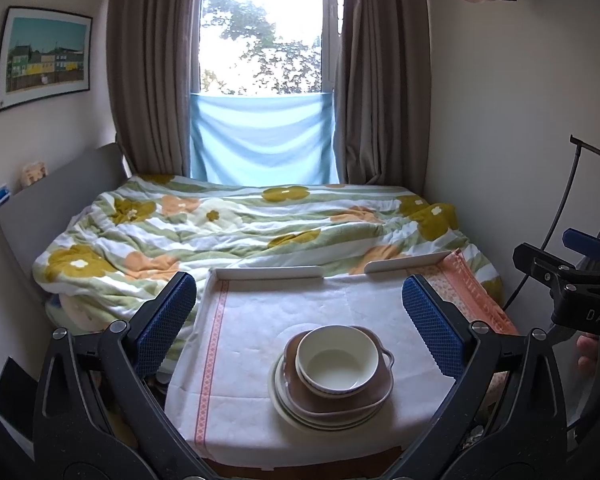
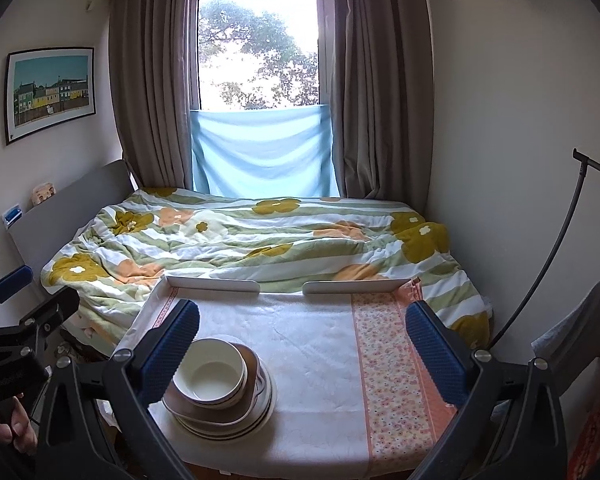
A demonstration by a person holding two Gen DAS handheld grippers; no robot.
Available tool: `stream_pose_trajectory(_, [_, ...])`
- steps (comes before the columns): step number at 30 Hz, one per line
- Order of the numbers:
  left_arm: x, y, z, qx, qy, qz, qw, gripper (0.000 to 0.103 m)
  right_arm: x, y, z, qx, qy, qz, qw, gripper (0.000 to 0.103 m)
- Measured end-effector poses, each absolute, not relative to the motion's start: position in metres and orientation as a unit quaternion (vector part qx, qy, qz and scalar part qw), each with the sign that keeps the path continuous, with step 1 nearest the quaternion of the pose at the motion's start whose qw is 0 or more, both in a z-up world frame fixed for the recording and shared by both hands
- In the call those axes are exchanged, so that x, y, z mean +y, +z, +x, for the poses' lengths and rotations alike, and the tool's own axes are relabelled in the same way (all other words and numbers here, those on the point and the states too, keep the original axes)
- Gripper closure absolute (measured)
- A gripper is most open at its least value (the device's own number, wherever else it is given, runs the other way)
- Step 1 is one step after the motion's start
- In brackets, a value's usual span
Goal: Organize plates and bowls
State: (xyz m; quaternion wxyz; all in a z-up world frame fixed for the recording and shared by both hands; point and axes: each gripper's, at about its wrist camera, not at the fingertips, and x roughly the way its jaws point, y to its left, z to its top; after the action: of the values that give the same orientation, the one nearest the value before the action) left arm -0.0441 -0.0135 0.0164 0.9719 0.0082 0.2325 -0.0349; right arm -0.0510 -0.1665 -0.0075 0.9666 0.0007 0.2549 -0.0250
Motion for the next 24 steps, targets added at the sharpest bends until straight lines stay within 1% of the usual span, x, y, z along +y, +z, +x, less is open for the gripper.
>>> stream_pose_trajectory(24, [-0.0127,0.0177,-0.0454,0.232,-0.033,0.008,0.972,0.000,-0.1698,-0.0066,-0.0518,0.254,-0.025,0.000,0.967,0.000])
